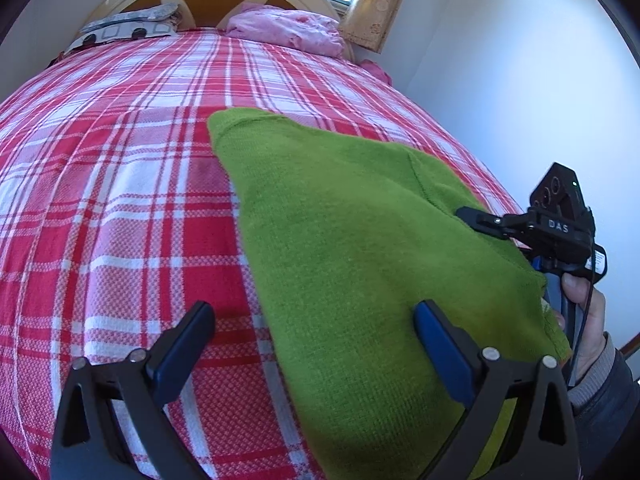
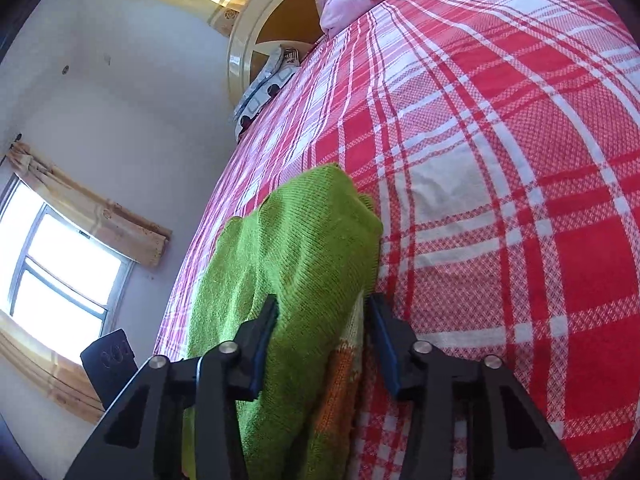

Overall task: Fold small clothes
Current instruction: 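Grasp the sweater edge with the right gripper while the left gripper grasps its corner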

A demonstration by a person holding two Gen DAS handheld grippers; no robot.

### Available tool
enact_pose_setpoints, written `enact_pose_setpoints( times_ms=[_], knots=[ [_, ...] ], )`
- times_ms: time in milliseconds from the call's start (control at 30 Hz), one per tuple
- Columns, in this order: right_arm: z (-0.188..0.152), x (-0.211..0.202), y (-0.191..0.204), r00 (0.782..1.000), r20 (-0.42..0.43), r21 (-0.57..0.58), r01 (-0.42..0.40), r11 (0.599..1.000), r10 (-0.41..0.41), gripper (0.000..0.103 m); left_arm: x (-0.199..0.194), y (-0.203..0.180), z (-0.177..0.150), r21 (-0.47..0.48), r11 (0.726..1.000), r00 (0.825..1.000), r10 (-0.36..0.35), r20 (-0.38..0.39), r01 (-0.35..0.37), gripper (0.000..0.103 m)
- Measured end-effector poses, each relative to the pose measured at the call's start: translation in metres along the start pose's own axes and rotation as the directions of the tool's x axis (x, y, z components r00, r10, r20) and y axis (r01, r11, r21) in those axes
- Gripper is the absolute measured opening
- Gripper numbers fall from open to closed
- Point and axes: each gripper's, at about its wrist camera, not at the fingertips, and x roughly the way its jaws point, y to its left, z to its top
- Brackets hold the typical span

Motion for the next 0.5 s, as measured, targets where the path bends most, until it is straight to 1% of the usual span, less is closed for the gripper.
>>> enact_pose_setpoints(
  times_ms=[33, 67, 167, 233, 300, 333, 400, 500],
  knots=[
    [-0.001, 0.000, 0.001, 1.000, -0.005, -0.009, -0.002, 1.000, 0.002, 0.042, 0.000, -0.001, 0.000, 0.006, 1.000, 1.000, -0.011, -0.001, 0.011, 0.097],
    [-0.002, 0.002, 0.003, 1.000, -0.011, -0.019, -0.006, 1.000, 0.006, 0.037, 0.000, -0.002, 0.000, 0.014, 1.000, 1.000, -0.027, -0.003, 0.027, 0.092],
    [-0.004, 0.003, 0.005, 1.000, -0.012, -0.040, -0.007, 0.999, 0.007, 0.034, 0.000, -0.005, 0.000, 0.030, 0.996, 0.997, -0.080, -0.011, 0.080, 0.078],
    [-0.004, 0.005, 0.006, 1.000, -0.007, -0.042, -0.001, 0.999, 0.001, 0.033, 0.000, -0.007, 0.000, 0.039, 0.997, 0.997, -0.073, -0.010, 0.073, 0.076],
    [-0.007, 0.005, 0.009, 1.000, 0.001, -0.064, 0.022, 0.998, -0.022, 0.032, -0.003, -0.012, 0.000, 0.064, 0.996, 0.998, -0.061, 0.003, 0.060, 0.067],
    [-0.008, 0.005, 0.011, 1.000, 0.004, -0.071, 0.028, 0.997, -0.028, 0.032, -0.004, -0.016, 0.000, 0.078, 0.996, 0.999, -0.047, 0.008, 0.046, 0.065],
    [-0.010, 0.005, 0.017, 0.999, 0.012, -0.086, 0.041, 0.995, -0.040, 0.029, -0.009, -0.027, -0.001, 0.130, 0.992, 0.999, -0.010, 0.030, 0.006, 0.051],
    [-0.013, 0.004, 0.030, 0.997, 0.036, -0.136, 0.075, 0.988, -0.071, 0.026, -0.018, -0.035, -0.002, 0.155, 0.987, 0.999, 0.024, 0.044, -0.031, 0.041]
  ],
)
